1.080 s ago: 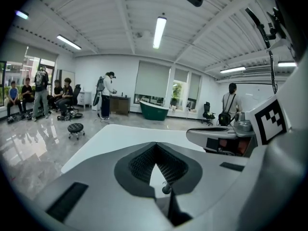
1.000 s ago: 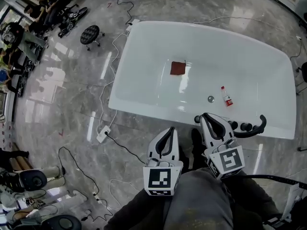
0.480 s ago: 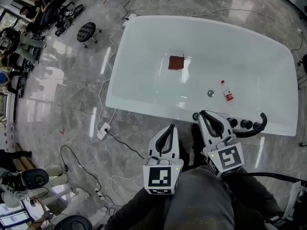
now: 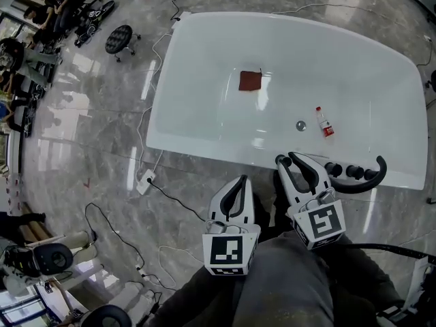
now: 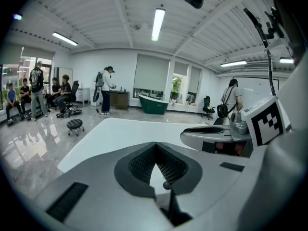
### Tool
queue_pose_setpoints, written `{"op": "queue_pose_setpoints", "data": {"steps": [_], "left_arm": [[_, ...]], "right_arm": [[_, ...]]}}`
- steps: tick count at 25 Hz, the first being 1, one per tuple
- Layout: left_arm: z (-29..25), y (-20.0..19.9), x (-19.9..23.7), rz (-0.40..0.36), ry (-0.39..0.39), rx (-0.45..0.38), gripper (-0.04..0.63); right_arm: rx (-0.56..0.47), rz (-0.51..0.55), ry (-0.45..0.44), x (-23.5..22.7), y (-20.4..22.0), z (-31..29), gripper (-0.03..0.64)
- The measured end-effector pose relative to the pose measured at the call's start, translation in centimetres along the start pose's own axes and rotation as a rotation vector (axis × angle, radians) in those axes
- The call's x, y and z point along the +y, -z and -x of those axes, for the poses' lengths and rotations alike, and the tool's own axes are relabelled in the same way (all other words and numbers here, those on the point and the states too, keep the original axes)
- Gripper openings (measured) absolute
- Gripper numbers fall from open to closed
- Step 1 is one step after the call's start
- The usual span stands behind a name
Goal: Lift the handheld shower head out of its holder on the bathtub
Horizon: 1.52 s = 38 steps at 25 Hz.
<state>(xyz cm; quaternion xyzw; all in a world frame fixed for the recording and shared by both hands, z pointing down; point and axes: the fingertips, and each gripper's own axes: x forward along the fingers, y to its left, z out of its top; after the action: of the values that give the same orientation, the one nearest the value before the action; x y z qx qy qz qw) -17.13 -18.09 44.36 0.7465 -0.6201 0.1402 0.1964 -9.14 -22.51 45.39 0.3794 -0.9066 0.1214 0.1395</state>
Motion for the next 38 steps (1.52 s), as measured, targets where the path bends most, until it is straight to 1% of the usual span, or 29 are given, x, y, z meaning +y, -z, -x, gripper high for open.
{"op": "queue_pose_setpoints", "data": {"steps": [2, 5, 8, 12, 16, 19, 21, 23, 24, 27, 29, 34, 38], "left_arm": [[0.0, 0.4, 0.3, -0.001, 0.003, 0.01, 0.003], [-0.1, 0.5, 0.8, -0.002, 0.009, 0.019, 0.003], [-0.4, 0.6, 1.5, -0.003, 0.011, 0.019, 0.003], [-1.6, 2.3, 2.3, 0.001, 0.017, 0.02, 0.003], [-2.7, 4.6, 3.1, 0.002, 0.02, 0.03, 0.003], [-3.5, 6.4, 3.4, -0.001, 0.02, 0.042, 0.003], [-4.1, 7.5, 3.7, -0.004, 0.021, 0.051, 0.003], [-4.7, 8.4, 4.0, -0.009, 0.023, 0.06, 0.003], [-5.1, 8.8, 4.1, -0.012, 0.023, 0.062, 0.003], [-6.1, 10.2, 4.7, -0.016, 0.022, 0.072, 0.003], [-6.6, 11.0, 4.9, -0.014, 0.022, 0.082, 0.003], [-7.0, 11.4, 4.4, -0.024, 0.038, 0.088, 0.003], [-7.3, 11.2, 4.7, -0.028, 0.035, 0.089, 0.003]], "right_arm": [[0.014, -0.003, 0.003, 0.1, 0.6, -0.4, 0.12], [0.026, 0.005, 0.016, 0.2, 0.9, -0.7, 0.141], [0.017, 0.016, 0.035, 0.2, 1.1, -1.1, 0.143], [0.011, 0.033, 0.065, 0.0, 2.7, -2.0, 0.143], [-0.001, 0.041, 0.09, -0.3, 5.0, -2.8, 0.144], [0.031, 0.031, 0.126, -1.2, 7.1, -3.4, 0.143], [0.034, 0.022, 0.135, -1.6, 8.2, -4.0, 0.144], [0.015, 0.024, 0.142, -2.1, 8.8, -4.6, 0.144], [-0.01, 0.033, 0.148, -2.3, 8.9, -4.8, 0.143], [-0.102, 0.088, 0.165, -2.4, 8.7, -5.1, 0.144], [-0.13, 0.116, 0.17, -2.2, 8.7, -5.1, 0.144], [-0.132, 0.125, 0.178, -2.3, 9.0, -4.9, 0.155], [-0.133, 0.131, 0.194, -3.1, 8.9, -4.8, 0.155]]}}
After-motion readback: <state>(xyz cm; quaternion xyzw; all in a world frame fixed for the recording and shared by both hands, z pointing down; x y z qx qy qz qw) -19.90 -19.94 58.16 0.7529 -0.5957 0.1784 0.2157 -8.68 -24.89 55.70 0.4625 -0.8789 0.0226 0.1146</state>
